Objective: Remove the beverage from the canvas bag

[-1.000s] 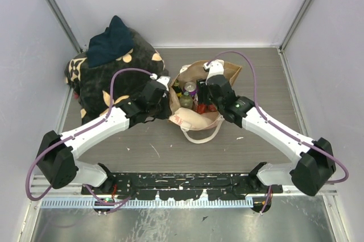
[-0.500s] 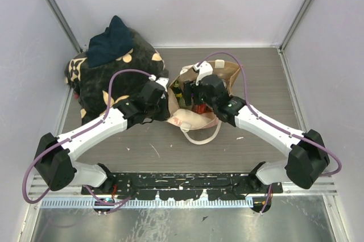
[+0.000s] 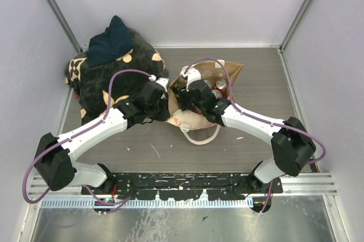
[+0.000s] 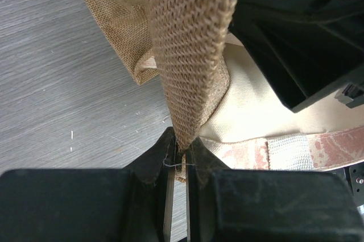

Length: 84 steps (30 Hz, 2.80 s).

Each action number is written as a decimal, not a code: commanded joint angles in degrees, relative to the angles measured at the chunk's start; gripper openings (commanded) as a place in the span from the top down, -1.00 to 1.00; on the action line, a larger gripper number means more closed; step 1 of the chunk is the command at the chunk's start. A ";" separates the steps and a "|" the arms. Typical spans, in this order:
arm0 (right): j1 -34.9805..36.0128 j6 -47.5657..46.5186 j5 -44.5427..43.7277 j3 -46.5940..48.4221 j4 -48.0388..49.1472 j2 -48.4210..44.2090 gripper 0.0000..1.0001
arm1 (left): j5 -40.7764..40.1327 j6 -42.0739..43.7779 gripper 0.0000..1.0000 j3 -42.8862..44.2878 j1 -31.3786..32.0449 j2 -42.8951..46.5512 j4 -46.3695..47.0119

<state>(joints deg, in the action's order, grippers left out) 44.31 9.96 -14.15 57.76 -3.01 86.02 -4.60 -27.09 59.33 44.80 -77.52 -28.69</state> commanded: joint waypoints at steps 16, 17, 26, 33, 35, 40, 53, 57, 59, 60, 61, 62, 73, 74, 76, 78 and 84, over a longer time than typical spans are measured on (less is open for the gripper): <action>1.52 -3.35 -4.97 0.98 5.68 -2.79 0.99 | 1.48 0.61 0.65 -0.70 0.21 -2.23 -9.11; 1.81 -4.09 -5.43 1.35 6.24 -3.67 0.99 | 1.42 0.68 0.65 -0.66 0.26 -2.22 -9.15; 2.93 -8.68 -5.41 9.81 7.60 -10.37 0.99 | 1.27 1.29 0.65 -0.03 0.20 -2.24 -9.24; 3.47 -11.48 -7.20 17.29 4.97 -14.47 0.99 | 1.59 1.42 0.65 0.70 0.24 -2.63 -9.19; 3.58 -12.76 -8.79 20.14 3.21 -15.70 0.99 | 1.68 1.42 0.65 0.74 0.25 -2.49 -9.19; 3.67 -17.87 -15.26 23.51 3.03 -20.63 0.99 | 1.69 1.77 0.65 0.91 0.21 -2.38 -9.02; 3.39 -47.95 -47.45 13.29 32.87 -31.64 0.99 | 3.04 2.82 0.65 2.27 0.25 -3.05 -8.89; -1.31 -53.69 -50.43 8.50 39.32 -34.71 0.99 | 3.52 3.49 0.65 2.45 0.23 -3.47 -8.89; -5.89 -50.21 -50.43 7.22 36.11 -36.14 0.99 | 3.99 3.93 0.65 2.61 0.26 -3.89 -8.84; -8.44 -47.30 -50.09 6.93 33.12 -36.64 0.99 | 4.17 4.09 0.65 2.75 0.23 -4.06 -8.68; -11.08 -44.09 -49.43 6.67 29.74 -37.15 0.99 | 4.35 4.22 0.64 2.80 0.21 -4.27 -8.59; -13.43 -40.74 -48.54 6.51 25.79 -37.37 0.99 | 4.48 4.31 0.64 2.92 0.24 -4.48 -8.46; -37.04 -18.43 -34.51 4.32 5.20 -31.87 0.99 | 4.27 6.24 0.64 4.06 0.21 -5.00 -8.21; -38.55 -17.18 -33.27 4.00 4.59 -30.88 0.99 | 4.11 6.21 0.64 4.04 0.24 -4.77 -8.23; -40.91 -14.70 -30.96 2.89 4.09 -29.19 0.99 | 3.67 6.19 0.64 3.76 0.27 -4.28 -8.34; -43.07 -11.82 -27.44 1.25 4.10 -27.93 0.99 | 3.23 5.99 0.64 3.52 0.25 -3.94 -8.53; -46.61 -6.83 -15.25 -6.19 9.34 -27.17 0.99 | 3.27 5.53 0.64 3.88 0.23 -3.70 -9.90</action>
<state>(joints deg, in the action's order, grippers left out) -1.13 -2.13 -38.57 52.73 -5.26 60.80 -2.26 -22.13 63.02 44.77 -81.25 -32.36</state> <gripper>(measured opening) 0.384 0.181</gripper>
